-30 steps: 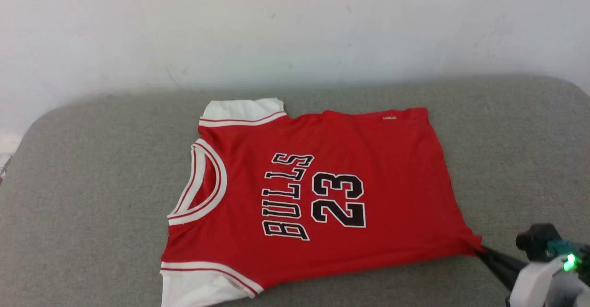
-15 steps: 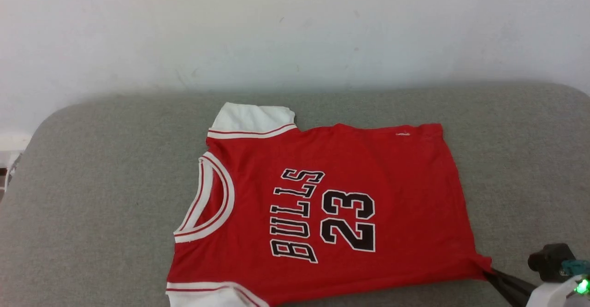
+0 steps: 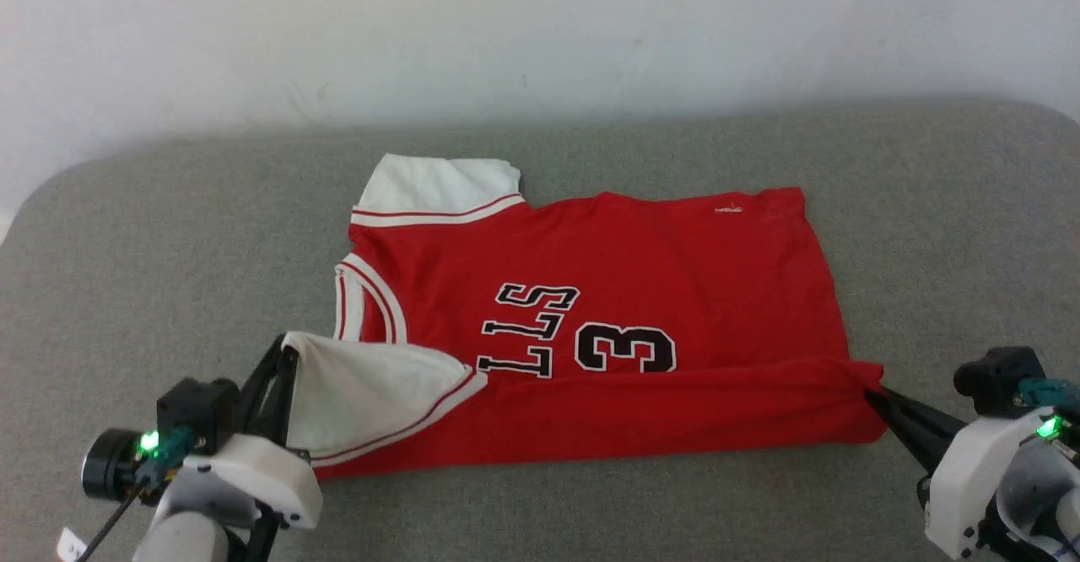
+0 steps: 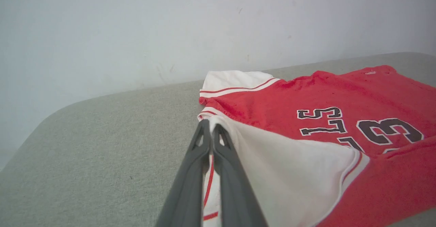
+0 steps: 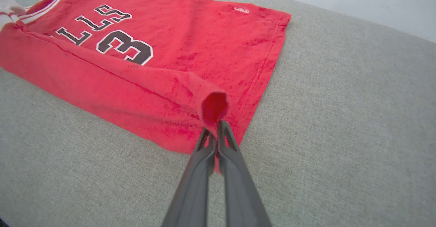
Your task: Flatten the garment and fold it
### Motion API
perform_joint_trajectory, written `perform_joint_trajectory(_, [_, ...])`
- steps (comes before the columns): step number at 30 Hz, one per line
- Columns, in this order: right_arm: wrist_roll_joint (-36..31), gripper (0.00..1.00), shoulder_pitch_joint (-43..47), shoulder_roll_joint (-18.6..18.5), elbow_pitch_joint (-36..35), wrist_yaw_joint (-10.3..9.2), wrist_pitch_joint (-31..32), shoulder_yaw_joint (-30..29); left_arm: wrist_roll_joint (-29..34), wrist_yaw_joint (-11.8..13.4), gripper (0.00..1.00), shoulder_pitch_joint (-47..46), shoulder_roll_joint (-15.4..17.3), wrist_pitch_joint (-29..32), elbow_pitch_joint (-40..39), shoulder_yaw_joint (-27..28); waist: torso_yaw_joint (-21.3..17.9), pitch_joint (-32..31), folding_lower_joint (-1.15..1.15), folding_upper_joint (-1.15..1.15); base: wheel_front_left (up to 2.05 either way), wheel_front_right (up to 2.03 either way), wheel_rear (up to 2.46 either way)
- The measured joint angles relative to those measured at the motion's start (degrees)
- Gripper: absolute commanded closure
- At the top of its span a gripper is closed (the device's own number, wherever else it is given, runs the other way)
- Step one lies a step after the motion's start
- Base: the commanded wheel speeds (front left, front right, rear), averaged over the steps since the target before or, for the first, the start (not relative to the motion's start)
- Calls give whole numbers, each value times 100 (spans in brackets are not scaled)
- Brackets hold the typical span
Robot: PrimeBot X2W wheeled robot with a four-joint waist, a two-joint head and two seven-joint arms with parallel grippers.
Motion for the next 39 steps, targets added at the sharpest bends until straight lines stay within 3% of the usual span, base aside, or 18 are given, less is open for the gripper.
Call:
perform_joint_trajectory(10, [49, 100, -901, 248, 710, 0, 225, 357, 142, -43, 100, -1499, 55, -327, 1712, -221, -127, 613, 1, 0, 0, 0, 0])
perform_joint_trajectory(16, [83, 100, -1245, 349, 1105, 0, 328, 750, 185, -52, 100, -1909, 52, -431, 2880, -409, -170, 982, 1, 0, 0, 0, 0])
perform_joint_trajectory(21, [244, 100, -1440, 308, 1201, 2, 250, 924, 102, -105, 100, -2167, 48, -605, 3382, -553, -182, 1099, -1, 0, 0, 0, 0])
perform_joint_trajectory(22, [275, 82, -1449, 308, 1214, 2, 225, 939, 75, -108, 100, -2190, 48, -616, 3454, -580, -183, 1081, -1, 0, 0, 0, 0])
perform_joint_trajectory(23, [276, 56, -1450, 304, 1227, 2, 190, 957, 58, -125, 100, -2202, 46, -639, 3506, -605, -184, 1054, -1, 0, 0, 0, 0])
perform_joint_trajectory(24, [268, 0, -1450, 289, 1227, 2, 143, 987, 37, -133, 63, -2208, 48, -660, 3545, -628, -184, 1015, -1, 0, 0, 0, 0])
perform_joint_trajectory(25, [247, 0, -1451, 265, 1228, 2, 88, 1011, 30, -142, 0, -2216, 54, -661, 3575, -664, -183, 970, 0, 0, 0, 0, 0])
perform_joint_trajectory(29, [169, 0, -1449, 135, 1131, 0, -165, 925, -58, -148, 0, -2210, 107, -658, 3662, -706, -162, 752, -1, 0, 0, 0, 0])
perform_joint_trajectory(34, [80, 0, -1409, 18, 846, 0, -294, 673, -166, -156, 0, -2249, 430, -614, 3271, -782, -100, 460, -1, 0, 0, 0, 0])
perform_joint_trajectory(39, [-99, 0, -1243, -23, 533, 0, -242, 442, -425, -157, 0, -2430, 861, 144, 2533, -1317, -28, 226, -2, 0, 0, 0, 0])
